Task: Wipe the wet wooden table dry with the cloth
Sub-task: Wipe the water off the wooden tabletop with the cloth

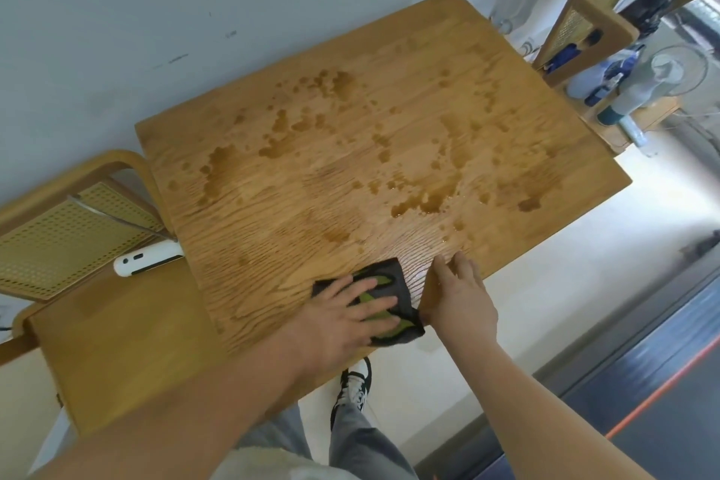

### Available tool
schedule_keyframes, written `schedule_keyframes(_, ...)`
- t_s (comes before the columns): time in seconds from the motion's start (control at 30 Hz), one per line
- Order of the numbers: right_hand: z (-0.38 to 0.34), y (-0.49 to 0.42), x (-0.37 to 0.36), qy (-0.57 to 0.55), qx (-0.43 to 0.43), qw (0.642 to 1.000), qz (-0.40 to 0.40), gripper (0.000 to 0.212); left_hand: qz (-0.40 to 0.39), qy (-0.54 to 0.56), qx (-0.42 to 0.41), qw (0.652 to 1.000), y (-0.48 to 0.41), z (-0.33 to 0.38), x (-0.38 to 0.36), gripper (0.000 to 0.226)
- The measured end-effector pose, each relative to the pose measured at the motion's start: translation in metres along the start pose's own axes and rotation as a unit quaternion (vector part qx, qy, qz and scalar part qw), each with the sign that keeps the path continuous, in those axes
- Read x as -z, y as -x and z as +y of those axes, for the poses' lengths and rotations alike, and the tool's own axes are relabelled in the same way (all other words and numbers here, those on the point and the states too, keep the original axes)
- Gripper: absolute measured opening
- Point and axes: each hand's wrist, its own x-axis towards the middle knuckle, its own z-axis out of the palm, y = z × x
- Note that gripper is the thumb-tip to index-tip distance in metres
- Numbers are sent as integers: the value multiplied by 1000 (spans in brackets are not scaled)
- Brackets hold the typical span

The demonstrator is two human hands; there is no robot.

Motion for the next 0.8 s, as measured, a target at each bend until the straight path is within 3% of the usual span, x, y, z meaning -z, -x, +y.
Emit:
schedule_keyframes(0.03, 1, -1, 0, -6, 3, 1000, -4, 105, -3, 1, 35, 999, -6, -14, 6, 54)
schedule_keyframes(0.13, 1, -1, 2, 1, 5, 1000, -22, 119, 24, 70, 266, 961, -27, -13, 23, 58)
schedule_keyframes(0.17, 1, 0, 3, 4, 3, 1000, -27, 121, 18, 75, 286, 955, -33, -1, 22, 62)
schedule_keyframes(0.2, 0, 1, 5, 4, 2, 1000, -29, 121, 23, 69, 259, 963, -35, 12, 15, 68)
schedule_keyframes(0.27, -1, 2, 8, 8, 9, 1000, -26, 117, 8, 40, 120, 992, -26, 26, 1, 72)
schedule_keyframes(0.37, -4, 2, 9, 16, 15, 999, -25, 120, -2, 15, -3, 1000, -16, -8, 9, 58)
schedule_keyframes(0.43, -5, 0, 10, 12, 7, 999, -34, 124, -6, 30, 87, 996, -20, -31, 15, 56)
schedule_keyframes(0.5, -6, 0, 11, 10, 1, 999, -46, 123, 47, 96, 250, 962, -25, -29, 19, 56)
schedule_keyframes(0.53, -6, 2, 11, 9, -1, 999, -47, 122, 65, 103, 294, 948, -25, -18, 17, 57)
schedule_keyframes(0.57, -5, 3, 11, 9, -1, 999, -44, 120, 72, 95, 289, 950, -23, -5, 8, 60)
schedule_keyframes(0.63, -3, 6, 8, 15, 6, 999, -30, 115, 64, 46, 155, 985, -10, 21, -6, 60)
schedule_keyframes(0.7, -1, 8, 5, 25, 17, 999, -20, 108, 42, 32, 37, 998, 2, 13, -5, 49)
schedule_keyframes(0.8, 0, 10, 6, 14, 25, 999, -22, 116, 6, 17, 33, 999, 9, -28, 2, 52)
